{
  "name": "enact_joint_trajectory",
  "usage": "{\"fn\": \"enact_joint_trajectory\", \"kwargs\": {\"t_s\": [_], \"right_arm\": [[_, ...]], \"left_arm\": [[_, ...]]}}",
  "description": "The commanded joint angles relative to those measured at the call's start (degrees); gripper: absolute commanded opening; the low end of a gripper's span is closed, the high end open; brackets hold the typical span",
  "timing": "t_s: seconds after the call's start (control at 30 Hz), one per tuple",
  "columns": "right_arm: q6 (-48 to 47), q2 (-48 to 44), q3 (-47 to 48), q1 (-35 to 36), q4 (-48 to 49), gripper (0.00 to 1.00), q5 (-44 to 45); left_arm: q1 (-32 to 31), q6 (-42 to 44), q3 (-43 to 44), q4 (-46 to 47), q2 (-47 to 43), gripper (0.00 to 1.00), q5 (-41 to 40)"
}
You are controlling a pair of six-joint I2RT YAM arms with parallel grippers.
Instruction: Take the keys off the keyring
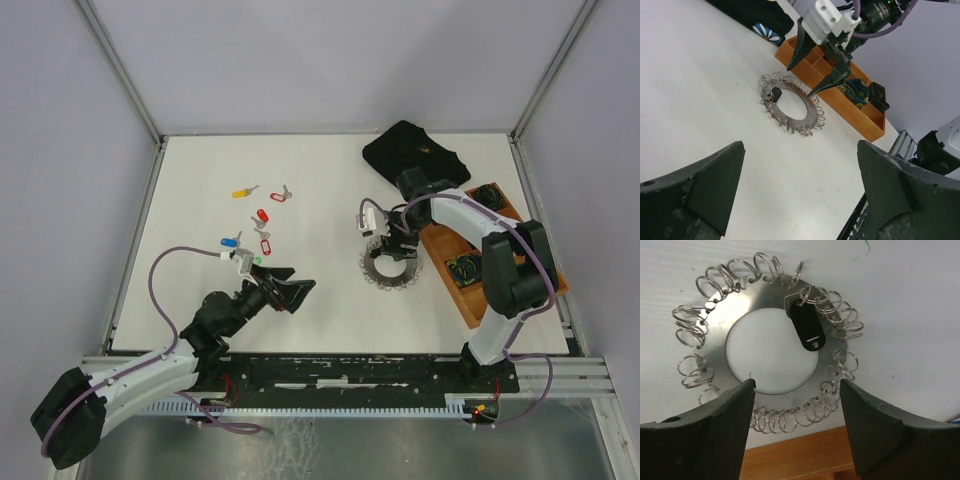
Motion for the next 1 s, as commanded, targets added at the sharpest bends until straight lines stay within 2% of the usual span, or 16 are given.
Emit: {"fn": "enact_joint_trajectory", "kwargs": {"t_s": [0.0,0.23,0.47,0.63,0.8,0.97], "right_arm": [[-1.3,2.1,3.7,0.3,2.4,0.75,5.4],[0.3,6.1,6.3,0.3,2.8,0.61,9.2],[1.7,8.3,6.5,0.3,3.7,0.51,10.4],[2.7,9.7,6.5,0.3,4.5,0.40,10.4],[3.1,8.7,6.5,0.3,4.3,0.23,8.5],[3.1,7.7,5.9,0.3,4.7,0.00,7.8]], "left_arm": [[0.2,1.6,-1.0,3.8,-0.4,1.00,-1.4],[0.2,1.5,-1.7,3.3,-1.9,1.00,-1.4],[0.3,1.2,-2.5,3.1,-3.1,0.99,-1.6],[0.2,1.0,-2.5,2.6,-3.7,0.99,-1.8],[0.2,0.6,-2.4,2.6,-3.6,0.99,-1.6],[0.2,0.3,-2.1,2.6,-3.3,0.99,-1.2]]}}
